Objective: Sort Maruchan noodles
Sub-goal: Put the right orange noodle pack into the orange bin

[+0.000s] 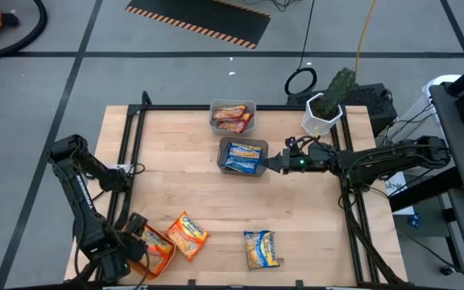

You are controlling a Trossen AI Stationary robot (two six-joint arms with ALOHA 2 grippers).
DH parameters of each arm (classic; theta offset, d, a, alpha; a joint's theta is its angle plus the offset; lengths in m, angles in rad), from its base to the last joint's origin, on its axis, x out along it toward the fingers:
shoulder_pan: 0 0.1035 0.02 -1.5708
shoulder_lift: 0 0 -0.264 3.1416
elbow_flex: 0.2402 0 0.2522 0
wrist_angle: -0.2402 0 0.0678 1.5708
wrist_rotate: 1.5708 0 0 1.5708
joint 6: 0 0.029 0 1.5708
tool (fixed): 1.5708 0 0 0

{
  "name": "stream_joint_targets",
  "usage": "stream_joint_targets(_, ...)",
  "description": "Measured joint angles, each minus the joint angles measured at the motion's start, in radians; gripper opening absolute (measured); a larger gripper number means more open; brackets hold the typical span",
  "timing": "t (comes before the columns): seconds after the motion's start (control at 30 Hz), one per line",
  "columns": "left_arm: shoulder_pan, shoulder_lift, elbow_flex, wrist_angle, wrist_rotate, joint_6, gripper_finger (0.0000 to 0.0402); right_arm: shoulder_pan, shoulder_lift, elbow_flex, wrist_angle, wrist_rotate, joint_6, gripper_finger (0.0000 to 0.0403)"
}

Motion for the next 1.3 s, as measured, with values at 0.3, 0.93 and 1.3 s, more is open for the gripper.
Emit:
stream_joint_targets(0.3, 0.003, -0.078, 0.0, 0.199, 0.334, -0.041, 0.0277, -0.039, 0.0, 0.0, -0.066, -0.186, -0.027, 0.0102)
stream_joint_targets(0.93, 0.06, -0.144, 0.0, 0.374, 0.36, -0.204, 0.016, -0.124, 0.0, -0.117, 0.038, -0.502, -0.045, 0.0102)
stream_joint_targets(1.3, 0.027, 0.051, 0.0, 0.354, 0.399, -0.21, 0.0097, -0.124, 0.0, -0.201, 0.2, -0.448, 0.055, 0.0102)
